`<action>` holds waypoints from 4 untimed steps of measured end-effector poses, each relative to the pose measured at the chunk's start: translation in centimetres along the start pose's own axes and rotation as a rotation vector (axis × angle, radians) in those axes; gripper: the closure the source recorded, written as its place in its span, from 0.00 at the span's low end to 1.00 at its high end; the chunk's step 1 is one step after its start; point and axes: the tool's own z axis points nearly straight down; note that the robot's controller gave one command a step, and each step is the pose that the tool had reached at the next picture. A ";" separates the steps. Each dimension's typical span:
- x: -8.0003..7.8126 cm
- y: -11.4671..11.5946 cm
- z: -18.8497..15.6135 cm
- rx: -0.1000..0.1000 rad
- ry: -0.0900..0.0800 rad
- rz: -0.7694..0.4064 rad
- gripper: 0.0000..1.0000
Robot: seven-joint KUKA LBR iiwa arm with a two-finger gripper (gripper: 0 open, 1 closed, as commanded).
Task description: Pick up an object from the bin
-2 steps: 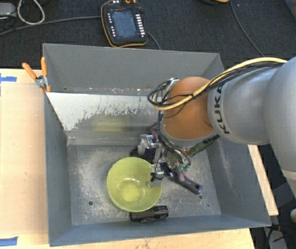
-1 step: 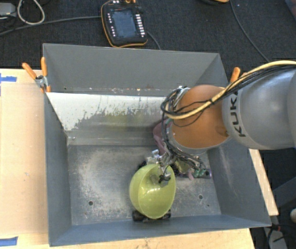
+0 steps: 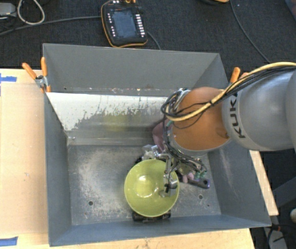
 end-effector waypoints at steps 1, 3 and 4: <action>-0.4 0.1 -0.5 -0.001 -0.014 0.003 1.00; -1.4 -1.1 -7.2 0.001 -0.021 0.022 1.00; -2.2 -2.5 -8.8 -0.002 -0.012 0.028 1.00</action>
Offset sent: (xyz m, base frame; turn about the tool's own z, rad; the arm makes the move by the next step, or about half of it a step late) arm 0.0000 0.0000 0.0000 0.0000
